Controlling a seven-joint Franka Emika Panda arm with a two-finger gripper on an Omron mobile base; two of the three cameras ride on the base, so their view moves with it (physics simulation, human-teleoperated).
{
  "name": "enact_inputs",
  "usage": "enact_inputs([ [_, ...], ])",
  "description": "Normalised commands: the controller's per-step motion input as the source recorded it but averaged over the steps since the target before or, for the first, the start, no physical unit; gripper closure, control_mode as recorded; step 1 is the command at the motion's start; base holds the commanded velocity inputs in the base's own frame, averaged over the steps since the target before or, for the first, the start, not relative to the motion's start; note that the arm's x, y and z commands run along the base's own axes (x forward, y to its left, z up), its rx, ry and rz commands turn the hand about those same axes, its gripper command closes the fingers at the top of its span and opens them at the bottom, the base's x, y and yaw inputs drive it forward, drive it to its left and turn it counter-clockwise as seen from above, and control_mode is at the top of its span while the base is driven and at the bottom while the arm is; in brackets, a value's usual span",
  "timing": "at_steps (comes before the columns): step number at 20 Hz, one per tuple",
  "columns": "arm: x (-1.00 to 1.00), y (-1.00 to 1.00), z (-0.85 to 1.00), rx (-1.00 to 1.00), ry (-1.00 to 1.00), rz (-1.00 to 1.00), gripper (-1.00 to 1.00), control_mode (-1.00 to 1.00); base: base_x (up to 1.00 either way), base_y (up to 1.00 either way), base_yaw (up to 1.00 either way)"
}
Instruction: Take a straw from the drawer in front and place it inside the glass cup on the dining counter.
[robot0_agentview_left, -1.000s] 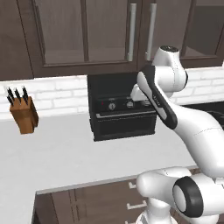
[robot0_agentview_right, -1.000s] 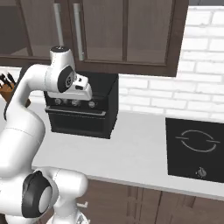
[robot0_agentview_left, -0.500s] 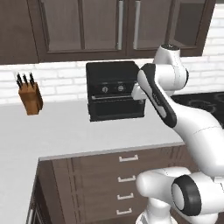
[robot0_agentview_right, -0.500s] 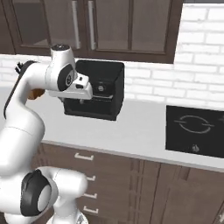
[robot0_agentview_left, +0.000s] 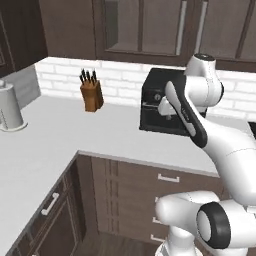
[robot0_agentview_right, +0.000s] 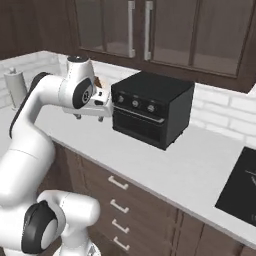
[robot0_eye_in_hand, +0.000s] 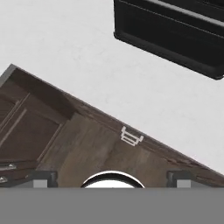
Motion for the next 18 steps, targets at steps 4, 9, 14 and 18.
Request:
enact_inputs([
  [4, 0.0, 0.0, 0.0, 0.0, 0.0, 0.0, -1.0, 1.0, 0.0, -0.52, 0.69],
  [9, 0.0, 0.0, 0.0, 0.0, 0.0, 0.0, -1.0, 1.0, -0.12, -0.7, 0.62],
  [14, 0.0, 0.0, 0.0, 0.0, 0.0, 0.0, -1.0, 1.0, -0.54, -0.78, 0.52],
  [18, 0.0, 0.0, 0.0, 0.0, 0.0, 0.0, -1.0, 1.0, -0.76, -0.81, 0.43],
])
